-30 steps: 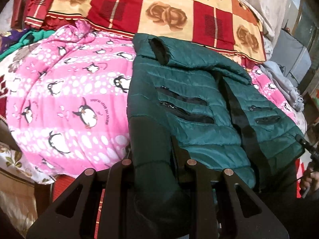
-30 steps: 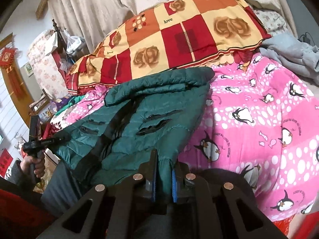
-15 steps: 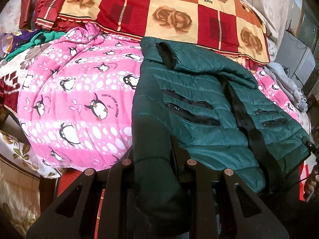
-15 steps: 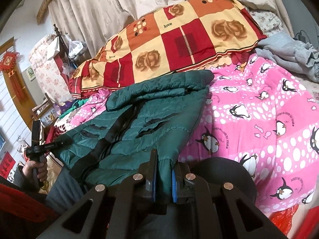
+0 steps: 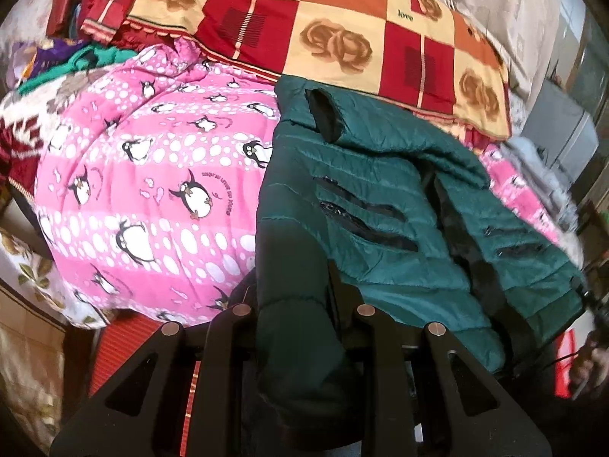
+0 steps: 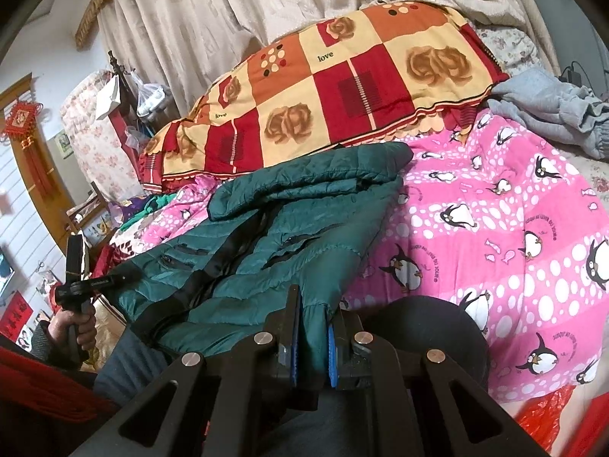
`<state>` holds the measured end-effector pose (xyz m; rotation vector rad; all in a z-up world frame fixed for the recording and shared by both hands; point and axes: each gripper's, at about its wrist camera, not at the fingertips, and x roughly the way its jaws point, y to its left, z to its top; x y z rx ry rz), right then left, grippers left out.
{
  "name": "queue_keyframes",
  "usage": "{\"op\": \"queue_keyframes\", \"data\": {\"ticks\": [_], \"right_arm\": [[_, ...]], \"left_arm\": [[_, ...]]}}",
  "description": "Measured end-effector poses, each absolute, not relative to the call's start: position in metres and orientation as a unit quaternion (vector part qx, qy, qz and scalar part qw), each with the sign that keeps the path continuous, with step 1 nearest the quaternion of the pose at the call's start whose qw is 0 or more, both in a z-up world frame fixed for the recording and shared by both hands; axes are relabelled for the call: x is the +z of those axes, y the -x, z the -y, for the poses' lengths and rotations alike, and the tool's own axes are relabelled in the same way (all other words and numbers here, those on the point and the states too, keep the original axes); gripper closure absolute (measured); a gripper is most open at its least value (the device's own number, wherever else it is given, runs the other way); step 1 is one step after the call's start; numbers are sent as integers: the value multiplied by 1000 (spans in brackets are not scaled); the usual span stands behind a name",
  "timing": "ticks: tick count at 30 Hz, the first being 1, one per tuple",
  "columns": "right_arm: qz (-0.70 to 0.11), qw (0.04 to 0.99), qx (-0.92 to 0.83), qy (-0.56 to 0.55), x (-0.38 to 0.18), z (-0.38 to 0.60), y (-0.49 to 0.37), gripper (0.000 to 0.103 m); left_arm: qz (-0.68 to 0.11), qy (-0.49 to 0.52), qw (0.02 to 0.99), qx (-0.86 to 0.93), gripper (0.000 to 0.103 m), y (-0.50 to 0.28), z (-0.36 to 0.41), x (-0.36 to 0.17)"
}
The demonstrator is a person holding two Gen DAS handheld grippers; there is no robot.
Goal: Fold large clothes
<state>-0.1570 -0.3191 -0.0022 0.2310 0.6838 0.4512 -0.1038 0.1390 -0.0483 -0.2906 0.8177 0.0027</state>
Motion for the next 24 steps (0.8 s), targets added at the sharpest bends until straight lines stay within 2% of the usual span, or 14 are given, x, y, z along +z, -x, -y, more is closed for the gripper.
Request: {"op": "queue_keyframes", "data": {"ticks": [24], "right_arm": [[-321, 920, 203, -102, 6, 307, 135, 93]], "left_arm": [[-375, 217, 901, -15, 84, 97, -157, -49]]}}
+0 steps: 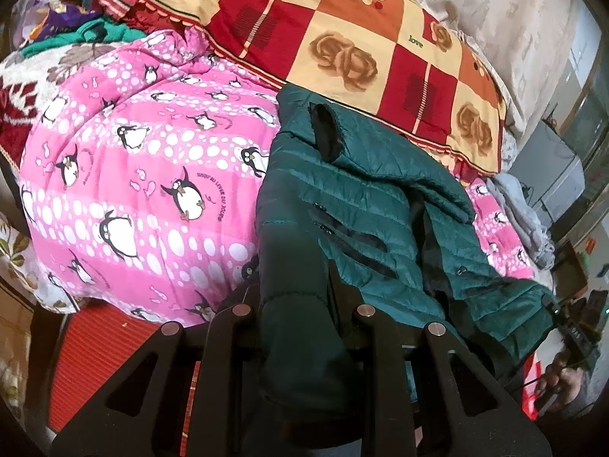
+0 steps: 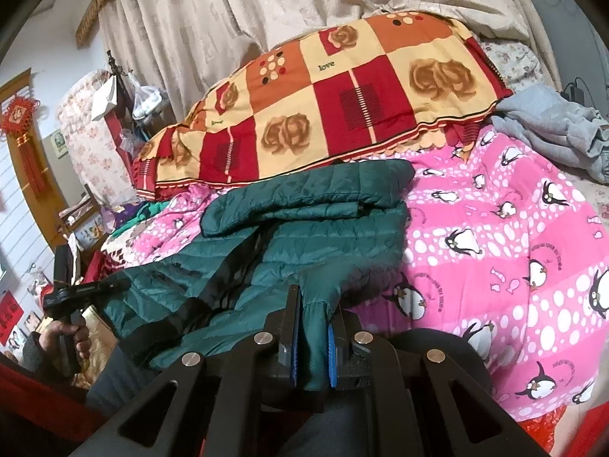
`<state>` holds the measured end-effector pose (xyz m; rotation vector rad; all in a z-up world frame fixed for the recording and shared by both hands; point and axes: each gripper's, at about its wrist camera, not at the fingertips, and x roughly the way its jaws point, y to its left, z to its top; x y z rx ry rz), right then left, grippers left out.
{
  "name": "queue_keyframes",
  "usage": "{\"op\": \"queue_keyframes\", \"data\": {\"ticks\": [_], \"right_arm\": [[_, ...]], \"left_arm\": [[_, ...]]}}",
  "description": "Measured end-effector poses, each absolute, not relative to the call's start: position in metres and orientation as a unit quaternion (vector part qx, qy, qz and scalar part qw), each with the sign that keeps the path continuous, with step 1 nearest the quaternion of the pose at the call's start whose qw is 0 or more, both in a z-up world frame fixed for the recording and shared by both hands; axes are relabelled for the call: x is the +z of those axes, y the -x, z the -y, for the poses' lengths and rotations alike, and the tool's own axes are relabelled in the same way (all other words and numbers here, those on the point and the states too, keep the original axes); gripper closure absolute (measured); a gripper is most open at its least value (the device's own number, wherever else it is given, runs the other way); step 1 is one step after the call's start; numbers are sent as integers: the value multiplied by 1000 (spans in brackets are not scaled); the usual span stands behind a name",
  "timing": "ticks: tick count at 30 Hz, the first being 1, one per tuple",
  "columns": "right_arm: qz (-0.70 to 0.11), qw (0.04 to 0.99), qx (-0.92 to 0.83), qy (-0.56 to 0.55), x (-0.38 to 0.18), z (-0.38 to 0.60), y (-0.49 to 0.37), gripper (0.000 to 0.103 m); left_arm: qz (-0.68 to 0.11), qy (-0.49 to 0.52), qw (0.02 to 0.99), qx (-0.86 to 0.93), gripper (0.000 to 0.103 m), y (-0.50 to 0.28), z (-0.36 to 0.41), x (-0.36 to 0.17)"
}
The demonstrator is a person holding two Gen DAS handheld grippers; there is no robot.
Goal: Fold large clothes
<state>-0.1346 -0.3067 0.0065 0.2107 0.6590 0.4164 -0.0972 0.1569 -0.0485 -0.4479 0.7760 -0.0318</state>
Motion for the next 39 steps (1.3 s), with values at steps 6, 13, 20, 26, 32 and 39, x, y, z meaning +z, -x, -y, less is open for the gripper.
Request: {"op": "queue_keyframes", "data": {"ticks": [6, 13, 20, 26, 32, 39], "right_arm": [[-329, 919, 186, -114, 4, 314, 126, 93], [-320, 925, 173, -114, 10, 314, 114, 93], [-321, 927, 162, -112, 12, 311, 95, 93], [-319, 928, 158, -112, 14, 309, 80, 93], [-315, 929, 156, -114, 17, 308, 66, 93], [-315, 929, 155, -114, 18, 308, 62, 93]], "left_arm": [[-372, 220, 902, -8, 84, 94, -157, -45], [-363, 210, 908, -3, 84, 82, -158, -37], [-354, 214, 910, -4, 84, 67, -162, -34], [-352, 209, 912, -5, 84, 54, -161, -26], [-349, 203, 915, -4, 84, 40, -159, -19], [-352, 200, 915, -4, 84, 22, -160, -18]]}}
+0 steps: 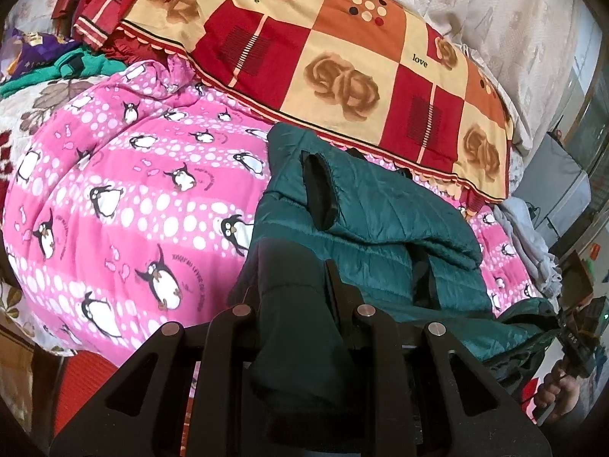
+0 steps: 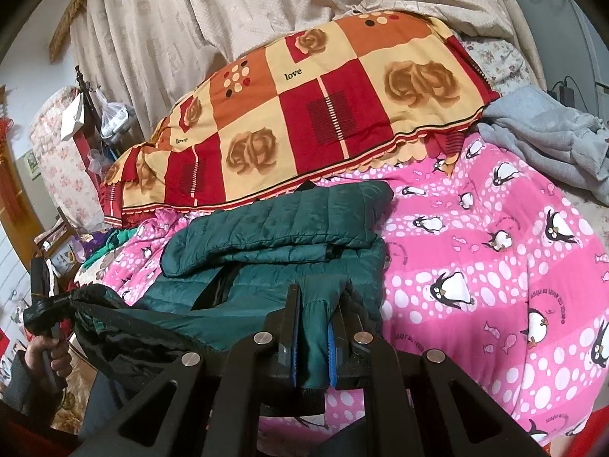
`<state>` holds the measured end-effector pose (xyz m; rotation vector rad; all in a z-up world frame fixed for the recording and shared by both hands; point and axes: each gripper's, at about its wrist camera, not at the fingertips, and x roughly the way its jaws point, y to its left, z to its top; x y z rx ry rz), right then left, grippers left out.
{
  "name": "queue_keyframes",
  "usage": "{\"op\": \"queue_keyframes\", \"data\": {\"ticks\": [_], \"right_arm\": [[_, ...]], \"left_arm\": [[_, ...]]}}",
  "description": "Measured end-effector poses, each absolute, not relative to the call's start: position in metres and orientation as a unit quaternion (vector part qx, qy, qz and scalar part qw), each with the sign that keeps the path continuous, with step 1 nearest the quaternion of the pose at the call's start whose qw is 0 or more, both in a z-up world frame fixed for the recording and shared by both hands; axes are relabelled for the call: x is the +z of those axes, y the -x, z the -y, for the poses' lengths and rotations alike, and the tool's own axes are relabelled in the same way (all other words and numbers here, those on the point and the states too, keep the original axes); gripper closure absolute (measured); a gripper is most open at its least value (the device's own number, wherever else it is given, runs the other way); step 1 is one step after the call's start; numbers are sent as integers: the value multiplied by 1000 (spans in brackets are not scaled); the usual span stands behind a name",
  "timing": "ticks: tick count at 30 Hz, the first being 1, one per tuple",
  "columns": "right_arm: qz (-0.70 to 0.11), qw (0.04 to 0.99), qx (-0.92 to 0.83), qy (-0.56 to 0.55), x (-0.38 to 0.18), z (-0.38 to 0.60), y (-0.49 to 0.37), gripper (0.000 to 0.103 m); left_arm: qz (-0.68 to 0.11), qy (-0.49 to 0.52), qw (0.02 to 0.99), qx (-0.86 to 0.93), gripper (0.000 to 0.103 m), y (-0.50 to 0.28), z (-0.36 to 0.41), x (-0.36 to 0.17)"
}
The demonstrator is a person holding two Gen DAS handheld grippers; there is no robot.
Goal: Fold large clothes
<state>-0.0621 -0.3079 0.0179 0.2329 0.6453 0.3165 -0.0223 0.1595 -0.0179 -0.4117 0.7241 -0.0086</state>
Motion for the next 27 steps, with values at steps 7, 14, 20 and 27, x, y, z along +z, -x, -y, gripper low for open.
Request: {"op": "queue_keyframes", "data": {"ticks": [7, 14, 20, 27], "right_arm": [[-314, 931, 150, -107, 23, 304, 46, 93], [-307, 935, 144, -106, 33, 302, 39, 93], [-299, 938, 147, -96, 43, 302, 35, 93], [-256, 951, 152, -86, 83, 295, 16, 93]], "left_arm": [[-353, 190, 916, -5, 84, 14, -159, -15], [-346, 193, 918, -4, 84, 8, -160, -10], [-340, 194, 920, -6, 84, -5, -163, 0], [-303, 191, 934, -14, 84, -19, -164, 42]]}}
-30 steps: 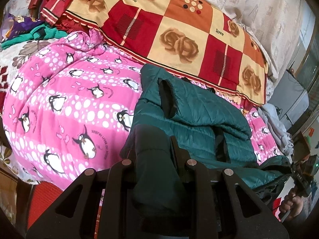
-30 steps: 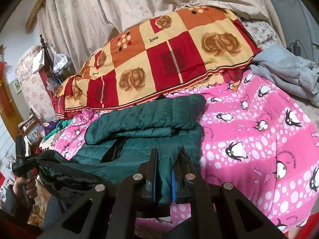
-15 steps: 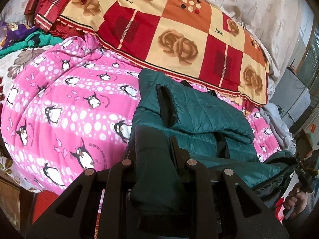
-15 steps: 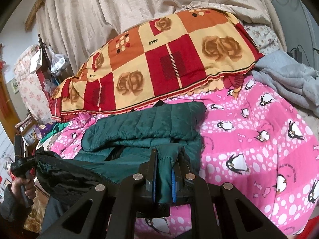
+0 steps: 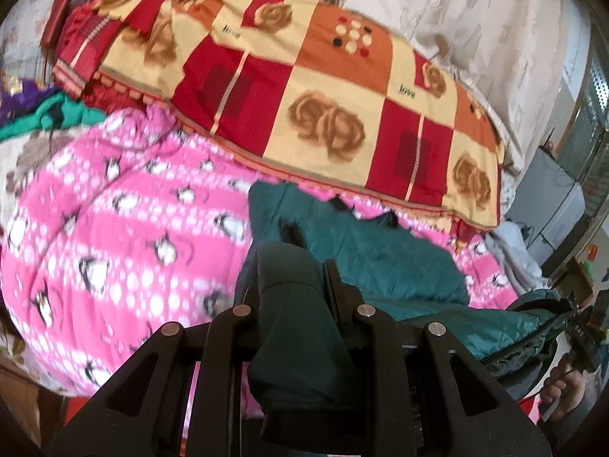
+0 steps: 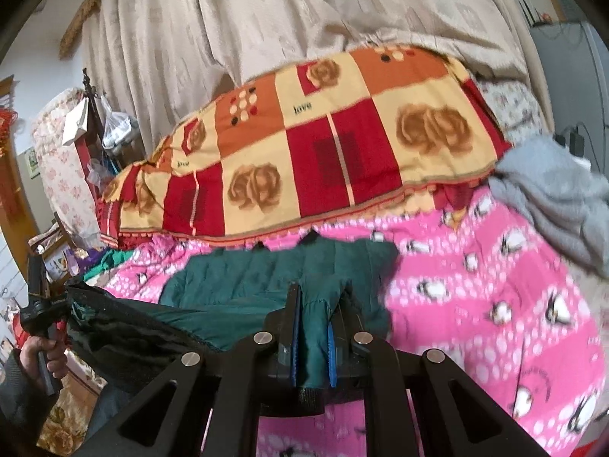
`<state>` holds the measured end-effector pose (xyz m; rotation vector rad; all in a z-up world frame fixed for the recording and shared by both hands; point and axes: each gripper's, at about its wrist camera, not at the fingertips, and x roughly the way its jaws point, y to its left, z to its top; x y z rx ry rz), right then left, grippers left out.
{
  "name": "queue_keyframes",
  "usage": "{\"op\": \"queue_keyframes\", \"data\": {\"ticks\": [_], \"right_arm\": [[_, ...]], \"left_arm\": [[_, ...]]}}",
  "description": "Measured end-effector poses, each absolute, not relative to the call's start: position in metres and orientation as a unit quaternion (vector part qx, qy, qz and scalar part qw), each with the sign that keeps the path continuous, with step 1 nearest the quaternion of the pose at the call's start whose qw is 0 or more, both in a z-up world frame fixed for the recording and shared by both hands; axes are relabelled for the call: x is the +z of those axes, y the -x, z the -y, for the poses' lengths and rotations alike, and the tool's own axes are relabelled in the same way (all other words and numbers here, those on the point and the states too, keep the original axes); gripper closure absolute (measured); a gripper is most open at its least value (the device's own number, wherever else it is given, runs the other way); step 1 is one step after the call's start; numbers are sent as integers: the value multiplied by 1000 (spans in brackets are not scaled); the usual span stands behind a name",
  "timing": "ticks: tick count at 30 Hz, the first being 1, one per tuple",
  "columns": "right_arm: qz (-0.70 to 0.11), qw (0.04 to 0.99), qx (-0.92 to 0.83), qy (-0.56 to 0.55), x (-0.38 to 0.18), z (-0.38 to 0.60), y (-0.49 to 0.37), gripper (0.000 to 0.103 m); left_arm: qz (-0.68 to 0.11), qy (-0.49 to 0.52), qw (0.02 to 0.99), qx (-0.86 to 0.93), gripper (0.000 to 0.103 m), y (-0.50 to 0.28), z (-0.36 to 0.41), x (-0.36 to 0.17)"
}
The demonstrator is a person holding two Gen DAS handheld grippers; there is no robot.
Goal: Fold large clothes
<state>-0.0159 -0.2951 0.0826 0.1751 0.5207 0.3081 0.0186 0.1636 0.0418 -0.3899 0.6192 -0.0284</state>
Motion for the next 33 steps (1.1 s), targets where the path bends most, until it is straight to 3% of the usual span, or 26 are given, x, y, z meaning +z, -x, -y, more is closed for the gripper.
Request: {"op": "queue_keyframes", "data": {"ticks": [18, 25, 33], "right_arm": [[-208, 963, 156, -77, 139, 290, -30, 93], [-225, 958, 147, -95, 131, 288, -79, 93], [-273, 949, 101, -118, 86, 284, -159, 93]], "left_arm": [[-255, 186, 948, -27, 84, -75, -164, 102], [-285, 197, 938, -4, 84, -144, -168, 79], [-340, 168, 924, 46, 84, -223, -166, 25]]}}
